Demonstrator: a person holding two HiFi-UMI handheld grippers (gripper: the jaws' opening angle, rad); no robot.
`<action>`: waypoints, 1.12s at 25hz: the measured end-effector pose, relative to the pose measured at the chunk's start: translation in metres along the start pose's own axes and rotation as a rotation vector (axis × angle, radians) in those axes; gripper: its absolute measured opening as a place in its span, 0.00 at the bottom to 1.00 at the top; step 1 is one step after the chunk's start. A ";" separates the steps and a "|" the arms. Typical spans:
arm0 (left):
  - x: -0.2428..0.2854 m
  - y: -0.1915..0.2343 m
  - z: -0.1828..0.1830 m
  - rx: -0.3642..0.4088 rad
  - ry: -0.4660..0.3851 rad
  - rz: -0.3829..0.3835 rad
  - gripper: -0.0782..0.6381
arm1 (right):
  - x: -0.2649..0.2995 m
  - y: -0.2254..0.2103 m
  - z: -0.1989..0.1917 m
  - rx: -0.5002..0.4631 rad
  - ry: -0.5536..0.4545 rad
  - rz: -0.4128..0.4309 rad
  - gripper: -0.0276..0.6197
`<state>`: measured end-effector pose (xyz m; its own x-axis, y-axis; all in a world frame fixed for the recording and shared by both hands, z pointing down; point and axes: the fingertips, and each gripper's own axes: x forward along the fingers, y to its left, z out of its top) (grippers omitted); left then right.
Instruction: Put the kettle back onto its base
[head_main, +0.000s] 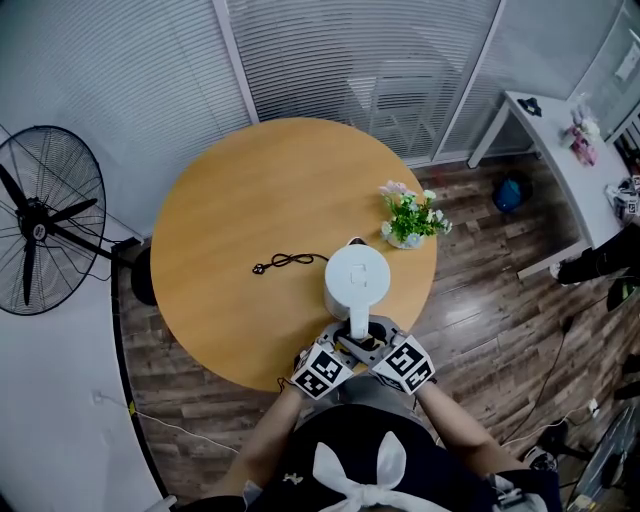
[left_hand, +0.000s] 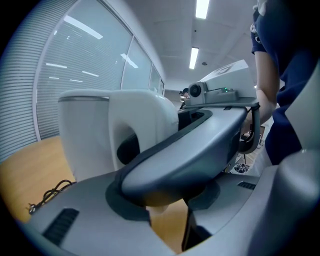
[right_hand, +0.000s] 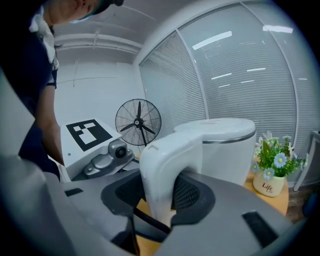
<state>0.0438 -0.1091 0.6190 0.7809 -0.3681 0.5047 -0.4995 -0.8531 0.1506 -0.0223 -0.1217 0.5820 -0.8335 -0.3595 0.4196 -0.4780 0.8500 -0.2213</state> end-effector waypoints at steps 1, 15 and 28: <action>-0.001 0.000 -0.002 0.000 -0.001 0.004 0.34 | 0.001 0.001 -0.001 -0.007 0.002 0.000 0.29; -0.004 0.008 -0.011 -0.061 -0.016 0.018 0.32 | 0.008 0.006 -0.003 0.000 -0.005 0.027 0.29; 0.007 0.035 0.001 -0.062 -0.025 0.046 0.32 | 0.019 -0.020 0.009 -0.009 -0.020 0.046 0.29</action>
<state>0.0324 -0.1422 0.6274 0.7655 -0.4159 0.4910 -0.5565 -0.8110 0.1805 -0.0313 -0.1494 0.5866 -0.8600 -0.3274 0.3914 -0.4365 0.8692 -0.2322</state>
